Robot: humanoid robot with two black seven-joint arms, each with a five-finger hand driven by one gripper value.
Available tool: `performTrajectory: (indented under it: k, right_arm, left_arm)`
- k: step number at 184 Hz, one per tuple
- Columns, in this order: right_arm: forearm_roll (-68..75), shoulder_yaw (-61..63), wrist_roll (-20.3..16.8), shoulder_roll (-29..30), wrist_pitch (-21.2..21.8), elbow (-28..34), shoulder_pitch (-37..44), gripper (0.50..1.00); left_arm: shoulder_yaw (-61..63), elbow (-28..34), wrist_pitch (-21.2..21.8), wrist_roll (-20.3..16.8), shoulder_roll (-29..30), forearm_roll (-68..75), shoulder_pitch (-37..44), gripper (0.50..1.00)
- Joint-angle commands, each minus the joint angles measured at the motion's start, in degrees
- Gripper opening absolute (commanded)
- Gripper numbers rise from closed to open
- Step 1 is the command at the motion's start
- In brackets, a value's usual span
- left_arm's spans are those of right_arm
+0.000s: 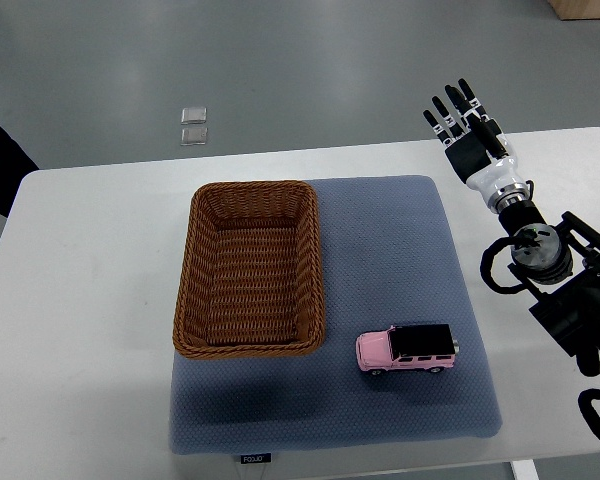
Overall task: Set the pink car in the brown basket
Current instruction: 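Lower the right hand toward the pink toy car, fingers extended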
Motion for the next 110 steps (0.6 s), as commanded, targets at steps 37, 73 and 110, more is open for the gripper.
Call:
performTrajectory:
  k: [37,73,110]
  right_arm:
    - [-1.3,-0.2,-0.2,-0.1,0.3,0.5,0.4,0.907]
    - [-20.5,-8.6,-4.2,-8.4,1.5,4.5,3.4,0.907]
    - [-52.6,-25.1,-9.1,-30.9,6.5,29.1,8.8,0.907]
  left_arm:
    - [0.0,-0.2,0.0,-0.1,0.0,0.0,-0.1,1.0]
    - [0.0,-0.2,0.0,-0.1,0.0,0.0,-0.1,1.0]
    - [0.1,-0.4,-0.1,-0.1,0.0,0.0,0.0,1.0]
